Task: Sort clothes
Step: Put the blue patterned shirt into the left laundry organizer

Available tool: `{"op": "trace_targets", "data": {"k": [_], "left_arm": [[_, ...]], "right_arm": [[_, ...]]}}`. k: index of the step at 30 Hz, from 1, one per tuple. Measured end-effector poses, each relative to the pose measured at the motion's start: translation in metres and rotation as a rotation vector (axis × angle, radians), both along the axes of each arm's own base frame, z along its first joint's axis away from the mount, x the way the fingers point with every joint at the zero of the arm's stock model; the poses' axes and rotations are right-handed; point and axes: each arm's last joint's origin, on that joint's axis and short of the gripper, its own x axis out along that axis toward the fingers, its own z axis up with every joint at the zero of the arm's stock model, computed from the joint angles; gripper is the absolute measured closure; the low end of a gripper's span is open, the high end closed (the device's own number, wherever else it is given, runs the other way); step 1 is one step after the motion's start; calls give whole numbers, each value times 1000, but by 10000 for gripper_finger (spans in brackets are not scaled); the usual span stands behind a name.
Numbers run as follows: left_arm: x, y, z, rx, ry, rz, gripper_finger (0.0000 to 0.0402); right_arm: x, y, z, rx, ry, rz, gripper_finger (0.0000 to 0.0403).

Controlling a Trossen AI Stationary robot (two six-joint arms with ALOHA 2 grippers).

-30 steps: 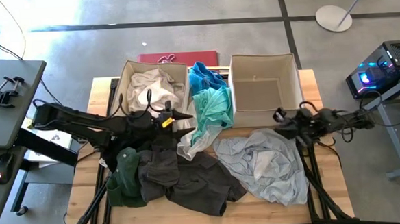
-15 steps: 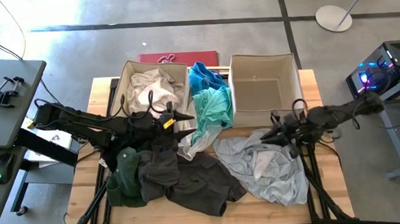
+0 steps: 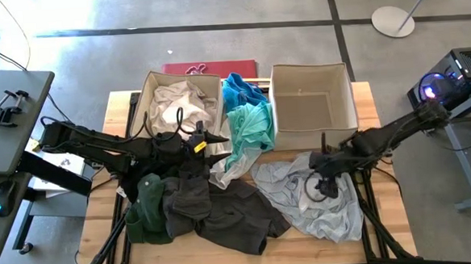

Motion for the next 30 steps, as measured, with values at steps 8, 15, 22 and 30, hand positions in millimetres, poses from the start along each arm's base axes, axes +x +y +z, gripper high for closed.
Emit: {"op": "trace_targets", "data": {"k": [8, 15, 22, 30], "left_arm": [[0, 0, 0, 0, -1, 0, 184], [0, 0, 0, -1, -1, 0, 184], [0, -1, 3, 9, -28, -4, 184], [0, -15, 18, 139, -170, -80, 184]], "right_arm": [[9, 3, -69, -63, 258, -220, 105], [26, 11, -129, -22, 235, -178, 136], [45, 18, -135, -126, 93, -141, 283], [55, 28, -70, -238, -283, -137, 373]]}}
